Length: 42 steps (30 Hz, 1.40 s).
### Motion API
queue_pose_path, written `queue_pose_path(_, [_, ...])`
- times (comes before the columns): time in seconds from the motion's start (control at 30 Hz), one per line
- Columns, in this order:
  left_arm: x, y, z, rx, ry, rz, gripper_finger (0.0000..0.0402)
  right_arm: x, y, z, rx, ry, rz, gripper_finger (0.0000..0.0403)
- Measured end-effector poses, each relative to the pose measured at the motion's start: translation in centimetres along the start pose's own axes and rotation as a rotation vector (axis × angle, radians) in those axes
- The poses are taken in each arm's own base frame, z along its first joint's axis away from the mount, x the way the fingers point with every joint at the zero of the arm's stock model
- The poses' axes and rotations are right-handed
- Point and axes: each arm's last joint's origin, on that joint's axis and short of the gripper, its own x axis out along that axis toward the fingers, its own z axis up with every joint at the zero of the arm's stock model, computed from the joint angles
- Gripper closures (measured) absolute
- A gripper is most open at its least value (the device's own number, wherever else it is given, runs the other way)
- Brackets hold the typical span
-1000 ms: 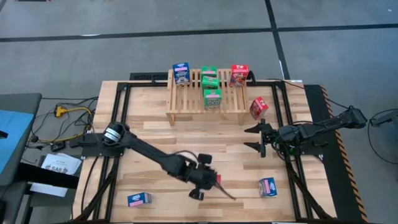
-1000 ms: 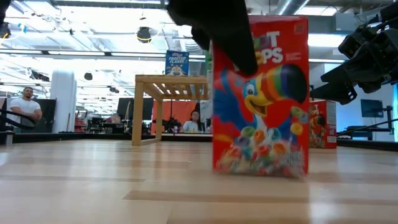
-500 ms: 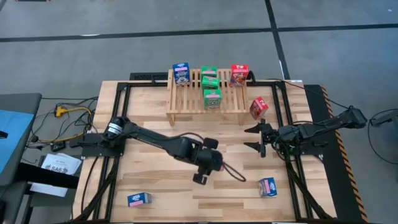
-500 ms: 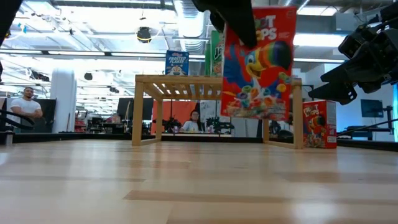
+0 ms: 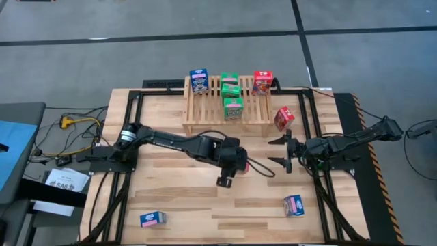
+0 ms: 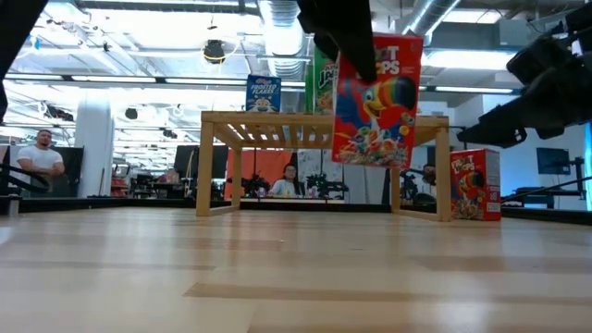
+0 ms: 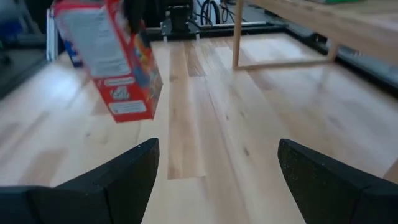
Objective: Stack cereal on shelf
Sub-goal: Put the bottom red cereal box on the shelf aligned with the other red cereal box
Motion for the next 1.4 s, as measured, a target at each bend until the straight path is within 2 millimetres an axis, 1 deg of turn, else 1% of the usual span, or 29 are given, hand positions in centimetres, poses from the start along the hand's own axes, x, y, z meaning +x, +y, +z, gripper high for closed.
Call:
queue_pose_path(0.1, [0.1, 0.6, 0.0, -0.029, -0.002, 0.007, 0.0255, 0.0, 0.0, 0.0, -0.065, -0.001, -0.004, 0.0049])
queue_pose_path(0.2, [0.2, 1.0, 0.2, -0.054, -0.034, -0.009, 0.0255, 0.0, -0.1, 0.0, -0.06, -0.001, -0.013, 0.0049])
queue_pose_path(0.33, [0.2, 1.1, 0.5, -0.065, -0.07, -0.053, 0.0255, 0.0, -0.1, 0.1, 0.14, -0.01, -0.013, 0.0049])
queue_pose_path(0.4, [0.2, 1.2, 0.6, -0.067, -0.074, -0.046, 0.0255, 0.0, -0.1, 0.2, 0.215, -0.023, -0.01, 0.0049])
queue_pose_path(0.67, [0.2, 1.6, 0.8, -0.116, -0.1, -0.036, 0.0255, 0.1, -0.2, 0.6, 0.323, -0.059, -0.009, 0.0049])
queue_pose_path(0.73, [0.2, 1.7, 1.0, -0.123, -0.124, -0.033, 0.0255, 0.0, -0.2, 1.0, 0.363, -0.099, 0.002, 0.0049])
queue_pose_path(0.8, [0.2, 1.9, 1.1, -0.133, -0.141, -0.031, 0.0255, -0.1, -0.1, 1.8, 0.378, -0.168, 0.025, 0.0049])
queue_pose_path(0.83, [0.3, 2.1, 1.2, -0.139, -0.151, -0.028, 0.0255, -0.2, 0.0, 2.3, 0.357, -0.182, 0.033, 0.0049])
queue_pose_path(1.0, [0.4, 3.6, 1.3, -0.169, -0.184, -0.001, 0.0255, -1.2, 0.7, 5.9, 0.19, -0.306, 0.102, 0.0049])
queue_pose_path(1.13, [0.5, 4.6, 1.2, -0.187, -0.192, 0.014, 0.0255, -1.6, 1.1, 7.6, 0.064, -0.329, 0.123, 0.0049])
queue_pose_path(1.27, [0.6, 5.2, 1.3, -0.197, -0.21, 0.024, 0.0255, -1.3, 1.4, 8.5, 0.0, -0.319, 0.118, 0.0049])
queue_pose_path(1.4, [0.5, 5.4, 1.7, -0.175, -0.257, 0.036, 0.0255, -0.5, 1.7, 8.6, -0.031, -0.266, 0.109, 0.0049])
